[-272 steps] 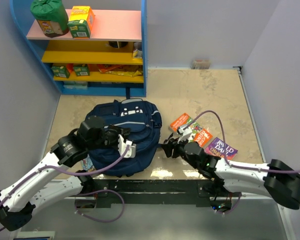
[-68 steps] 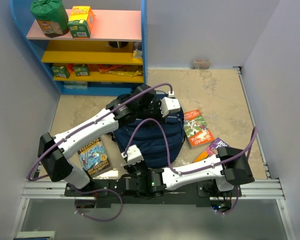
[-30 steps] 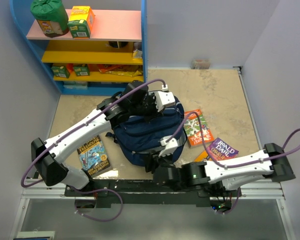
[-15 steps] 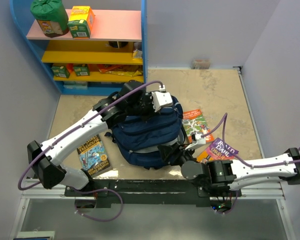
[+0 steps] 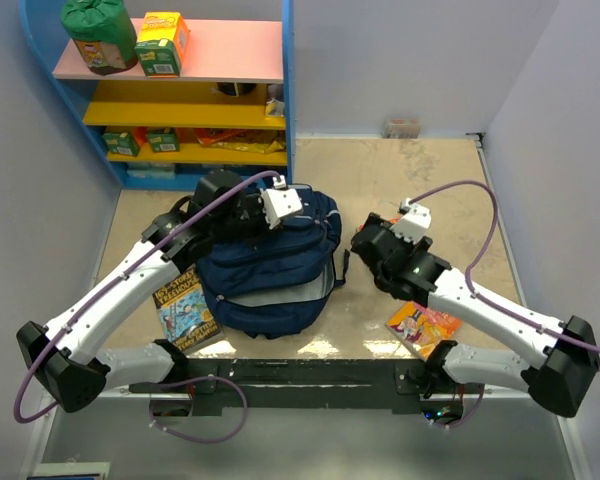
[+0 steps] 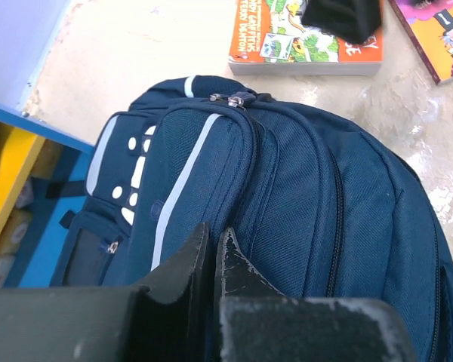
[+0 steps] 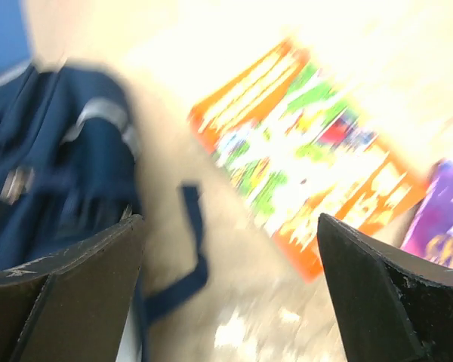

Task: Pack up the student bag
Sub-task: Unzip the student bag at the center of the board, then pick up the book from the center of the board.

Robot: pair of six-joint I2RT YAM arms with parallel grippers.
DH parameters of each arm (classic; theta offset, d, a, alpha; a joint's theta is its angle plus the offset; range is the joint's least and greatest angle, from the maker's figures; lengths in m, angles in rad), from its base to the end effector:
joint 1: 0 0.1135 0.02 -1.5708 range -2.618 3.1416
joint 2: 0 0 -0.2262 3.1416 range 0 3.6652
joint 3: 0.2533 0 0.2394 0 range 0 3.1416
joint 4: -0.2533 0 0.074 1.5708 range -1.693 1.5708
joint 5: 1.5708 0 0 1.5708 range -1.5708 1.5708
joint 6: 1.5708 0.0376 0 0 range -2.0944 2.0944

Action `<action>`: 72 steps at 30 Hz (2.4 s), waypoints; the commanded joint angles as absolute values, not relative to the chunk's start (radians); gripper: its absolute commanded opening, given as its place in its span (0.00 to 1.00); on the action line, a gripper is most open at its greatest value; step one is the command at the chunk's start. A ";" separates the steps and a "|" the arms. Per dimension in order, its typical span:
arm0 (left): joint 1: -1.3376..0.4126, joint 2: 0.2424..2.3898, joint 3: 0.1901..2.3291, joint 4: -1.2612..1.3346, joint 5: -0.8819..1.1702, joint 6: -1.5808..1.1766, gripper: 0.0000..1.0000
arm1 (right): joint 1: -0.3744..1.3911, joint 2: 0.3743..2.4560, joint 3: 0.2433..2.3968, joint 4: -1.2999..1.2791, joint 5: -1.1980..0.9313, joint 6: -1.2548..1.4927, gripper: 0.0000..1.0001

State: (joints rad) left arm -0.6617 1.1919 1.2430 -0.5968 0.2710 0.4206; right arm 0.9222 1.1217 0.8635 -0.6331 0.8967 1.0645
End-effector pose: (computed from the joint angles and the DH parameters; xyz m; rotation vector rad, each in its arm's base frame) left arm 0.1981 -0.1671 0.3382 1.2302 1.7314 -0.4299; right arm 0.1578 0.1595 0.2403 0.4932 2.0192 0.0688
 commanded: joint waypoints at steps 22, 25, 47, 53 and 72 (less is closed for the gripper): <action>-0.644 1.117 1.236 -0.508 0.284 0.380 0.00 | 0.588 1.752 1.147 -0.512 0.649 0.434 0.99; -0.644 1.112 1.229 -0.512 0.294 0.383 0.00 | 0.578 1.795 1.152 -0.502 0.603 0.433 0.99; -0.644 1.121 1.226 -0.509 0.285 0.394 0.00 | 0.348 1.891 1.051 -0.376 0.062 0.423 0.13; -0.644 1.120 1.227 -0.509 0.284 0.397 0.00 | 0.344 1.833 1.057 -0.387 0.032 0.428 0.00; -0.644 1.226 1.129 -0.344 0.312 0.295 0.00 | 0.414 0.953 1.104 -0.679 0.130 0.466 0.00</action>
